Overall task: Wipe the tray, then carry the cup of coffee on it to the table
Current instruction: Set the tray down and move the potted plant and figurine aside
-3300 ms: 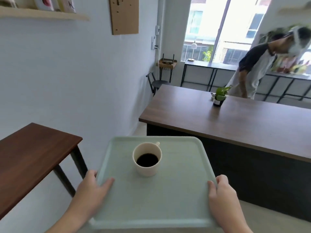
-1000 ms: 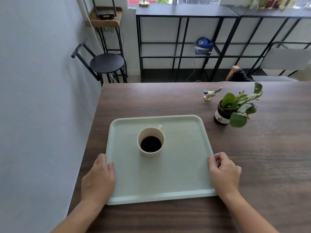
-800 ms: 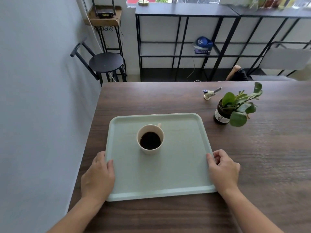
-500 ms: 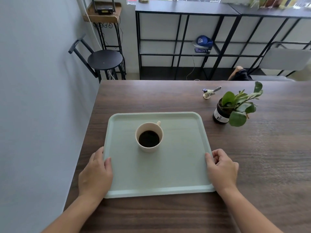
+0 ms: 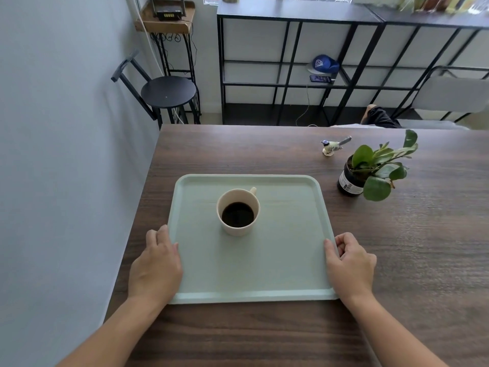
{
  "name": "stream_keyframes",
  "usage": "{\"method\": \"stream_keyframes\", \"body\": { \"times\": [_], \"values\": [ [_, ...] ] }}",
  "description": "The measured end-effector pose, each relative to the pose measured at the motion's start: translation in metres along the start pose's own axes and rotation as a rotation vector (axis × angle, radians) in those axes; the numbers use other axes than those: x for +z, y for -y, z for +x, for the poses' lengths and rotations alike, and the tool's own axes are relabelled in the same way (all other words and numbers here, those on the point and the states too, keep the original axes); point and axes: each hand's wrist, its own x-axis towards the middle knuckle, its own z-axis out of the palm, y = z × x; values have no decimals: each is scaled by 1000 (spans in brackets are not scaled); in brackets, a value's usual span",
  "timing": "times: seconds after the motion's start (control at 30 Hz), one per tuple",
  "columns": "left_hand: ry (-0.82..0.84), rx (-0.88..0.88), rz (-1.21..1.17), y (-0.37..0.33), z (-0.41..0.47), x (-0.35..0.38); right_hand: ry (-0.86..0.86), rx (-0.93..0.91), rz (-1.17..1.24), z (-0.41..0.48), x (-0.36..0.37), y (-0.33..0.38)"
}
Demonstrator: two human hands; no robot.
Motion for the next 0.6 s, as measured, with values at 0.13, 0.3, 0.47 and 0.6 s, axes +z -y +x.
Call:
{"method": "stream_keyframes", "body": {
  "times": [0.13,0.3,0.47,0.6],
  "values": [
    [3,4,12,2,-1,1,-7,-9,-12,0,0,0],
    [0,16,19,4,-1,5,-18,-20,-12,-1,0,0],
    [-126,94,-193,1,-4,3,-74,-50,125,-1,-5,8],
    [-139,190,-674,-28,-6,-12,96,-279,342,11,-8,44]
  ]
}}
